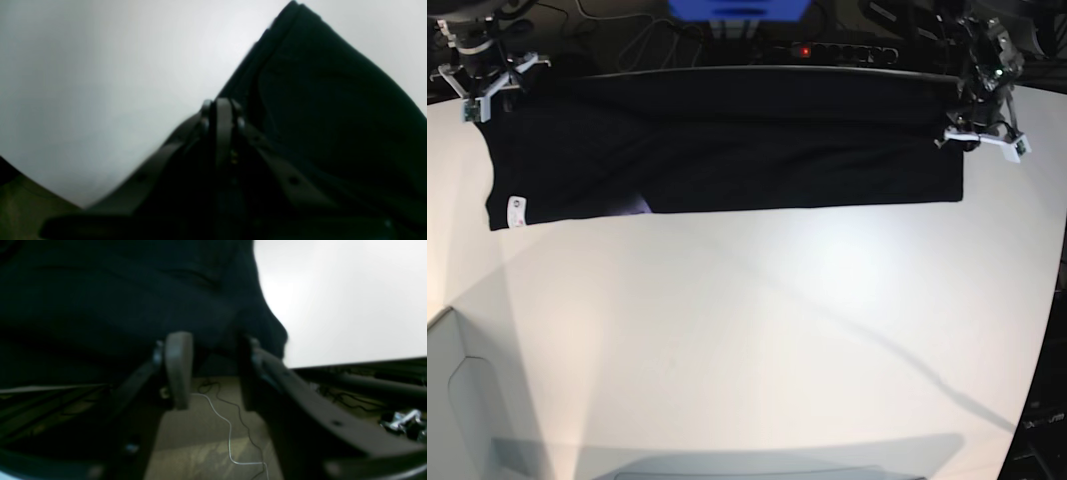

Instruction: Fold the T-shirt properly

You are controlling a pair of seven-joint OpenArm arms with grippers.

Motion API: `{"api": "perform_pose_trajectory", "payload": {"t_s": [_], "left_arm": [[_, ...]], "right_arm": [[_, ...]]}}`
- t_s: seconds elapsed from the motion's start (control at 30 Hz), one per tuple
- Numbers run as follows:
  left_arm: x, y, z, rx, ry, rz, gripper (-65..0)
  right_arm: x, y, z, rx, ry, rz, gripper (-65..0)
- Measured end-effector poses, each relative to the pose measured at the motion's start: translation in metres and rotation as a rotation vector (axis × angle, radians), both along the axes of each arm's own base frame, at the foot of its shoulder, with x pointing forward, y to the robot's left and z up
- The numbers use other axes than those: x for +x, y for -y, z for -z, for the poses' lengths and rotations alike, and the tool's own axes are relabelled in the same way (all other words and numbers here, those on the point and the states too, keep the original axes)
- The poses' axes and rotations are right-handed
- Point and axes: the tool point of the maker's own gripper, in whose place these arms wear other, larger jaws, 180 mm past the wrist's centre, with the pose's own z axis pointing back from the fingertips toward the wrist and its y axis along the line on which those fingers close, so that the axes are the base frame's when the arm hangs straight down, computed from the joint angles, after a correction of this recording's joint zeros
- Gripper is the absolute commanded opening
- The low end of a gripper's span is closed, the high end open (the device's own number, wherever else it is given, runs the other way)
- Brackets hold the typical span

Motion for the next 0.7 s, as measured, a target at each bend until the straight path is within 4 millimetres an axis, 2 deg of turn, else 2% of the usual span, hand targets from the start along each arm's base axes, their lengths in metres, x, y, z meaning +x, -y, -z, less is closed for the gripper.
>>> {"api": "perform_pose_trajectory", "payload": {"t_s": [0.13, 0.2, 0.27, 0.47, 0.6, 0.7], "left_arm": [[0.0, 0.0, 0.0, 0.0, 0.0, 0.0, -65.0], [0.0, 0.0, 0.0, 0.0, 0.0, 0.0, -65.0], [0.0, 0.0, 0.0, 0.0, 0.0, 0.0, -65.0], [-0.001, 0.001, 0.001, -0.002, -0.002, -0.001, -65.0], [-0.001, 0.001, 0.001, -0.002, -0.003, 0.0, -65.0], [-0.001, 0.001, 0.001, -0.002, -0.003, -0.001, -65.0]], "right_arm": [[-0.005, 0.018, -0.007, -0.037, 0.01, 0.048, -34.6], [-0.005, 0.017, -0.007, -0.033, 0.012, 0.047, -34.4], [0.005, 0.009, -0.006, -0.017, 0.026, 0.026, -34.4], [0.031, -0.033, 0.003, 0.061, 0.051, -0.091, -34.3], [0.053, -0.071, 0.006, 0.097, 0.053, -0.272, -34.3], [0.061, -0.095, 0.008, 0.119, 0.046, -0.381, -34.3]]}}
